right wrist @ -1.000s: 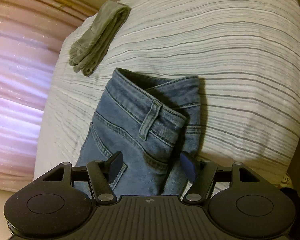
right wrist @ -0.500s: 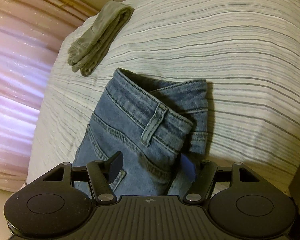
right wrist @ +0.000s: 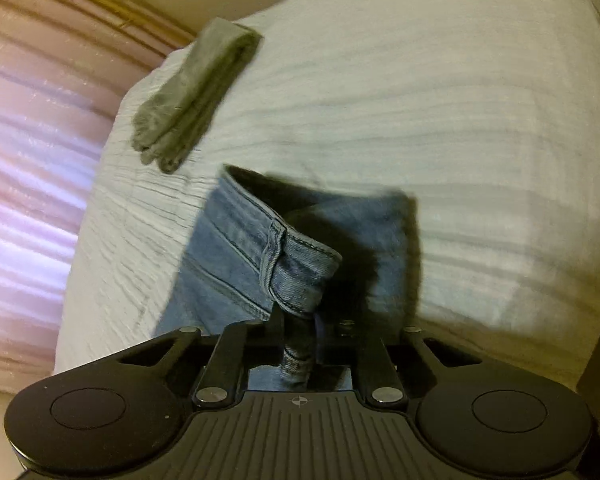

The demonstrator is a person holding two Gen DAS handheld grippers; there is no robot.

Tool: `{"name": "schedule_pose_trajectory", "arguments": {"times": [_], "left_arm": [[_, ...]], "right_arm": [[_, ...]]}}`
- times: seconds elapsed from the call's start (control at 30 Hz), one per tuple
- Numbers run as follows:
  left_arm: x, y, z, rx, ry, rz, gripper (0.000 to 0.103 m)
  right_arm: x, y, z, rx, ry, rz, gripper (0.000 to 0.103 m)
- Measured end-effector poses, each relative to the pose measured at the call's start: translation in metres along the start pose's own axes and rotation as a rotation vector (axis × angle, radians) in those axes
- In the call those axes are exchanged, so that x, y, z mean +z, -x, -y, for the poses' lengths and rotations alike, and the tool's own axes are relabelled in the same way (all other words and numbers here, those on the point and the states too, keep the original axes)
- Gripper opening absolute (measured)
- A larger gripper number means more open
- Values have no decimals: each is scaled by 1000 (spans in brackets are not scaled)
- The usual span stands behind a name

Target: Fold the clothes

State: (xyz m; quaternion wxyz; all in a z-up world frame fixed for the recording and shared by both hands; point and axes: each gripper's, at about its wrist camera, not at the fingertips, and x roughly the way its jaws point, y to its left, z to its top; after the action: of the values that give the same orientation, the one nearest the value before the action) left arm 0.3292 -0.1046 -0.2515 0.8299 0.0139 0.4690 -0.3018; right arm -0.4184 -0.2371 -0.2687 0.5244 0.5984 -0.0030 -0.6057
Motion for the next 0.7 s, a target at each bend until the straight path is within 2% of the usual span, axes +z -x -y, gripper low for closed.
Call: {"name": "schedule_pose_trajectory", "arguments": {"times": [0.13,0.23,0.3,0.37,0.4,0.43,0.5,0.57,0.7], "left_arm": [[-9,59,13,23,-178,78,2],[-31,85,-5,60,-226,80,2],[-50,77,-24,97,-203,10,4],[-66,60,-41,128,-110,-88,6],[-73,52,-47,127,-51,-123,6],[-78,48,-51,115,-6,-136,6],[-86,39,-53,89,54,-158,13],[-90,33,-48,83,56,-165,27],[-95,25,-44,89,49,-175,28]], "right_arm": [[24,29,-26,51,76,14,7],[35,44,-21,74,95,12,7],[33,38,-3,52,109,-36,8],[27,24,13,15,113,-68,8],[23,17,20,6,102,-82,13],[21,12,26,3,85,-85,23],[17,7,35,18,29,-57,23],[16,4,39,22,-5,-44,23],[18,1,43,18,-27,-47,23]]}}
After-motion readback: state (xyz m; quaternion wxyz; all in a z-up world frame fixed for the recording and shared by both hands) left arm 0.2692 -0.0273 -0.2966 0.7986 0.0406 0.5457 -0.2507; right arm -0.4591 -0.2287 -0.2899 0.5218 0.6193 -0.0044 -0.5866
